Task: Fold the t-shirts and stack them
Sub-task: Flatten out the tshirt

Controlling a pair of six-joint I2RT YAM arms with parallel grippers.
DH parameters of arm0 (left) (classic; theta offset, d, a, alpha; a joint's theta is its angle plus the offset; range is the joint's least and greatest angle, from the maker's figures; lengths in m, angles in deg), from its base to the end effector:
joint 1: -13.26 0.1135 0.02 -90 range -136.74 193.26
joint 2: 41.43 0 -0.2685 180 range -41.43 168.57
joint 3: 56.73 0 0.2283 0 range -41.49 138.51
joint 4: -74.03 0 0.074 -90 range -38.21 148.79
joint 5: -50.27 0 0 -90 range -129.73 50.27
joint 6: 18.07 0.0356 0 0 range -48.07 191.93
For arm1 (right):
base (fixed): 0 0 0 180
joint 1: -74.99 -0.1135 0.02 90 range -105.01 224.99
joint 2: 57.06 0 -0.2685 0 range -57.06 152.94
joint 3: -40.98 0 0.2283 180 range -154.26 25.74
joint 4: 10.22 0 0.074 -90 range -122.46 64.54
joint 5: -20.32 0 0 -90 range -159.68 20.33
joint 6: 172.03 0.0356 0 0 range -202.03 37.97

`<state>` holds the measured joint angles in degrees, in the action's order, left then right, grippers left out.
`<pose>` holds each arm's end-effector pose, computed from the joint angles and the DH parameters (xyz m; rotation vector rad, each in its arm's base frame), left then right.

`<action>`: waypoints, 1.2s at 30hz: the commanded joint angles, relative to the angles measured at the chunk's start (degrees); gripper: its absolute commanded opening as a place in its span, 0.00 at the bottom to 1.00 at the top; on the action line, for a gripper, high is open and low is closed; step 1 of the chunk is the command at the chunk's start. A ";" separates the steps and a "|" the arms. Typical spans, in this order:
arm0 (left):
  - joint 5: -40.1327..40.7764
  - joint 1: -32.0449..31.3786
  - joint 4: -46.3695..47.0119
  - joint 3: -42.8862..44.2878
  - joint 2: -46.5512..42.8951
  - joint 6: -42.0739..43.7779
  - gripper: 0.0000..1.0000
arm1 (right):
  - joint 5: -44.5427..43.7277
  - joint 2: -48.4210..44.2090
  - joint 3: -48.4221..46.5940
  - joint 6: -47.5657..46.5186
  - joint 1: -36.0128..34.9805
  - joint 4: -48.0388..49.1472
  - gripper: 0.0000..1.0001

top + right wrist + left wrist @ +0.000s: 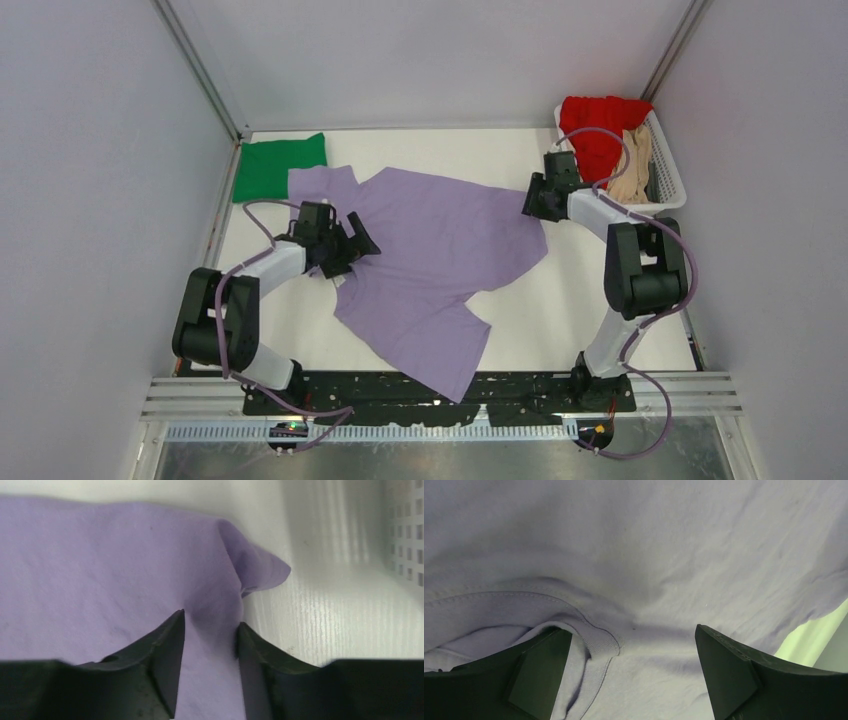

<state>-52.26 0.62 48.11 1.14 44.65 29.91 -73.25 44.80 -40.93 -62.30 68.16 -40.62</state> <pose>0.2584 -0.0659 0.1853 -0.5721 2.5479 -0.6423 0.3574 0.0406 0.2140 0.3027 2.4327 0.1287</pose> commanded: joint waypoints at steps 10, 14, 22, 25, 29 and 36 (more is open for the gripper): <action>7.89 5.63 -4.06 7.48 1.76 5.22 0.99 | -22.86 1.22 -16.51 -7.59 -22.87 -17.79 0.06; 7.60 5.78 -6.16 8.55 2.21 6.78 1.00 | -26.75 6.76 -21.10 -6.72 -28.70 -23.05 0.10; 9.67 7.13 -8.25 8.63 2.02 7.14 1.00 | -22.84 10.05 -17.95 -5.88 -25.65 -23.94 0.49; 9.59 7.28 -8.42 9.80 2.23 7.14 1.00 | -13.31 3.79 -10.23 -6.53 -22.38 -18.00 0.77; 7.05 7.20 -8.29 10.86 1.60 7.00 1.00 | -3.35 -6.66 -1.05 -5.92 -18.26 -9.17 0.99; 8.05 0.26 -12.01 9.30 -4.85 6.87 1.00 | 9.22 -16.24 8.38 -0.64 -7.38 0.81 0.95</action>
<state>-44.66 5.58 38.67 9.95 45.42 36.38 -74.58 32.08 -35.88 -66.87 55.63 -49.58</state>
